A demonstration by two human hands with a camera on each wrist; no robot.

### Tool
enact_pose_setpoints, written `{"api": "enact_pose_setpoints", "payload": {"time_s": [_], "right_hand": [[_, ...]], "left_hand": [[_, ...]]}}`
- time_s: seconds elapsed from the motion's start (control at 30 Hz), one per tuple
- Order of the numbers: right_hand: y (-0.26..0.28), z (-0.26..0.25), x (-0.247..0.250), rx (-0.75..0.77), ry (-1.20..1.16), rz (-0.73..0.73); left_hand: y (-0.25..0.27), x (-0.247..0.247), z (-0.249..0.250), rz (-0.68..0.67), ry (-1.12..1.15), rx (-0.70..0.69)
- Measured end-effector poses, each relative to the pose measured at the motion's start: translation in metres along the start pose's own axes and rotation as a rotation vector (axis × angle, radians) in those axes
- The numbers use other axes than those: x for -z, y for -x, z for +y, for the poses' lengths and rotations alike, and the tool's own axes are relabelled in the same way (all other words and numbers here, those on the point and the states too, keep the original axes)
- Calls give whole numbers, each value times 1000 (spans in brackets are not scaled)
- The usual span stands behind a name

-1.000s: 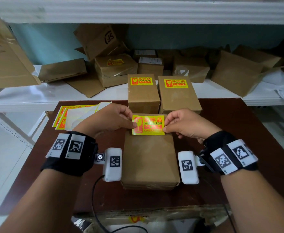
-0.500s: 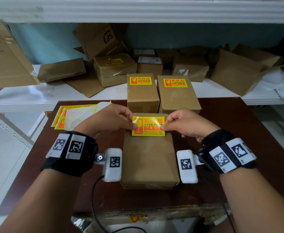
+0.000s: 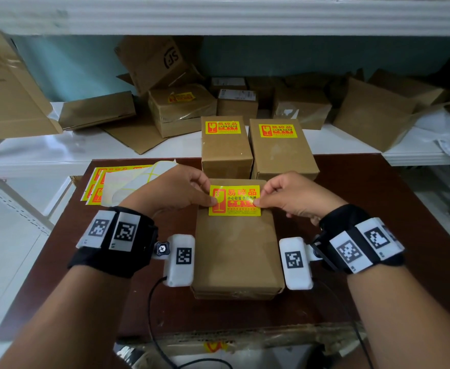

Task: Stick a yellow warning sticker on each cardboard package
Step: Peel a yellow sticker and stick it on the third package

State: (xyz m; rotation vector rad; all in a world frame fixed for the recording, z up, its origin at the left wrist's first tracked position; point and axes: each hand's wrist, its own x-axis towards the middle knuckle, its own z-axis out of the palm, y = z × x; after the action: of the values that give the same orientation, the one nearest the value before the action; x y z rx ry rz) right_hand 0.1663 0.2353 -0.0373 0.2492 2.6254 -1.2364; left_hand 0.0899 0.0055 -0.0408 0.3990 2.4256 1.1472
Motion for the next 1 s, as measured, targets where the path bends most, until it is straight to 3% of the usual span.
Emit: {"api": "enact_pose_setpoints", "payload": {"time_s": [0.77, 1.0], "right_hand": [[-6, 3, -5, -6, 15, 14], [-7, 4, -5, -15, -16, 0]], "left_hand": [[-3, -4, 0, -9, 13, -23], [-9, -2, -8, 27, -97, 71]]}}
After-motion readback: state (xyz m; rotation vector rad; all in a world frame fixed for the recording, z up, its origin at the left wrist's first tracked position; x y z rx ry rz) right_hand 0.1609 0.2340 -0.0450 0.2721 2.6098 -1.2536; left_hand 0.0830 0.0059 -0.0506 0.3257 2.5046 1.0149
